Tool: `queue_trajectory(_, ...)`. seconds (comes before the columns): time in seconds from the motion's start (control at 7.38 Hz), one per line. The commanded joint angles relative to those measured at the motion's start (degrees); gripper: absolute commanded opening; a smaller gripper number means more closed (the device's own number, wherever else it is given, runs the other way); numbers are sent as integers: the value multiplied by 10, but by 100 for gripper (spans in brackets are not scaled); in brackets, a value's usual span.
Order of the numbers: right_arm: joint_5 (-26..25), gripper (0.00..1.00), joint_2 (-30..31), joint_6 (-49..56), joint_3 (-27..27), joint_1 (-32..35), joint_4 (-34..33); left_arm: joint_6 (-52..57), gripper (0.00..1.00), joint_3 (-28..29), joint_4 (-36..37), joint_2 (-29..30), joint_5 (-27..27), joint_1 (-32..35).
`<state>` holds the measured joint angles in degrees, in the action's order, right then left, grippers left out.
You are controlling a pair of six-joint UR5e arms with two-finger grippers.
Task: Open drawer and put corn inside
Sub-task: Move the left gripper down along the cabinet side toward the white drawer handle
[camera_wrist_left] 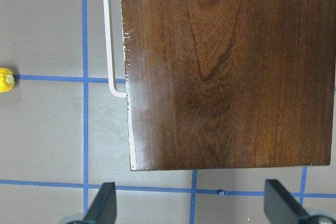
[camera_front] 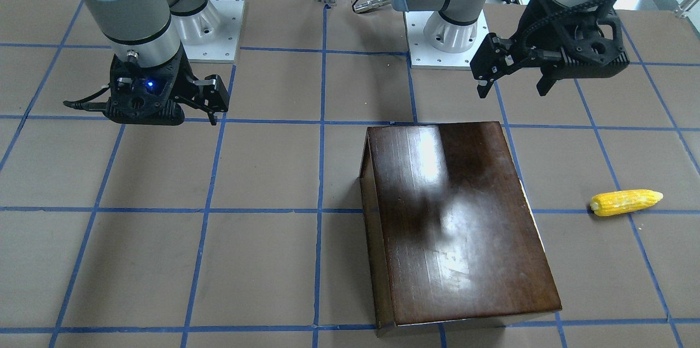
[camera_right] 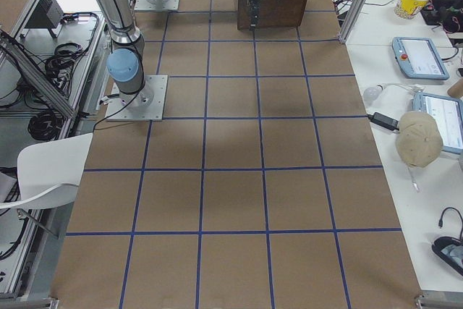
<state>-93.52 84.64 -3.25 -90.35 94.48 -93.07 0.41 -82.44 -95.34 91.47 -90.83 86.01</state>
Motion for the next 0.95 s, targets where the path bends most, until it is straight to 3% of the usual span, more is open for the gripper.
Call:
queue_trajectory(0.0,0,100,0,0,0,0,0,2,100,-2,0,1,-1,3)
queue_trajectory(0.81,0,100,0,0,0,0,-1,-1,100,-15,16,-5,-1,23)
